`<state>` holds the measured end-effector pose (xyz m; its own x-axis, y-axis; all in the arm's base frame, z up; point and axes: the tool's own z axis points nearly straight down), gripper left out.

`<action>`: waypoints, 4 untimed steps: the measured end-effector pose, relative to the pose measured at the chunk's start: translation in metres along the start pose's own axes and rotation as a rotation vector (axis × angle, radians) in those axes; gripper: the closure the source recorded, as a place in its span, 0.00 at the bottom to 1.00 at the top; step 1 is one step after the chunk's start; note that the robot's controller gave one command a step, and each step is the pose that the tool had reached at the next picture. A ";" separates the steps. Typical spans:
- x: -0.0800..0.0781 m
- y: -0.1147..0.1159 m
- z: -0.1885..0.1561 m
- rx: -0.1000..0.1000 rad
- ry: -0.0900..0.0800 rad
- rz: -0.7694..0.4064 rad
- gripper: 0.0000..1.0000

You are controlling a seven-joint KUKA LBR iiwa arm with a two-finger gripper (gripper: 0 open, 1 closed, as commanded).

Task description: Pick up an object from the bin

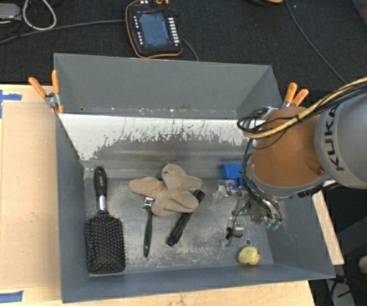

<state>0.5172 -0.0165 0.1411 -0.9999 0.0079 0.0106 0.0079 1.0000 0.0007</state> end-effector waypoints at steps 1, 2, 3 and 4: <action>-0.002 0.000 -0.004 0.000 -0.008 -0.001 0.00; -0.087 0.064 0.072 0.000 -0.008 -0.259 0.00; -0.098 0.047 0.012 0.001 -0.012 -0.085 0.00; -0.085 0.084 0.041 -0.002 -0.002 -0.656 0.00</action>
Offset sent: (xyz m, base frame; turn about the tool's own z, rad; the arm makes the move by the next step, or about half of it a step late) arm 0.0859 0.0620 -0.0711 -0.2601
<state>0.6027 0.0667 0.0993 -0.7971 -0.6039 0.0056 -0.6038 0.7971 0.0082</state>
